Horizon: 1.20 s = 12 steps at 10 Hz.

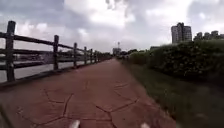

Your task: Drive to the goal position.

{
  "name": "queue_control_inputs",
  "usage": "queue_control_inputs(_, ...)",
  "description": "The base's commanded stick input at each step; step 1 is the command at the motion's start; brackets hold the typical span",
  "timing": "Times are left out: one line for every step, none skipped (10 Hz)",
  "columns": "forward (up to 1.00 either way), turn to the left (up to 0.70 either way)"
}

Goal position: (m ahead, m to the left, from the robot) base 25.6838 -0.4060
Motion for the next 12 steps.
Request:
queue_control_inputs(0.7,0.0)
queue_control_inputs(0.7,0.0)
queue_control_inputs(0.7,0.0)
queue_control_inputs(0.7,0.0)
queue_control_inputs(0.7,0.0)
queue_control_inputs(0.7,0.0)
queue_control_inputs(0.7,0.0)
queue_control_inputs(0.7,0.0)
queue_control_inputs(0.7,0.0)
queue_control_inputs(0.7,0.0)
queue_control_inputs(0.7,0.0)
queue_control_inputs(0.7,0.0)
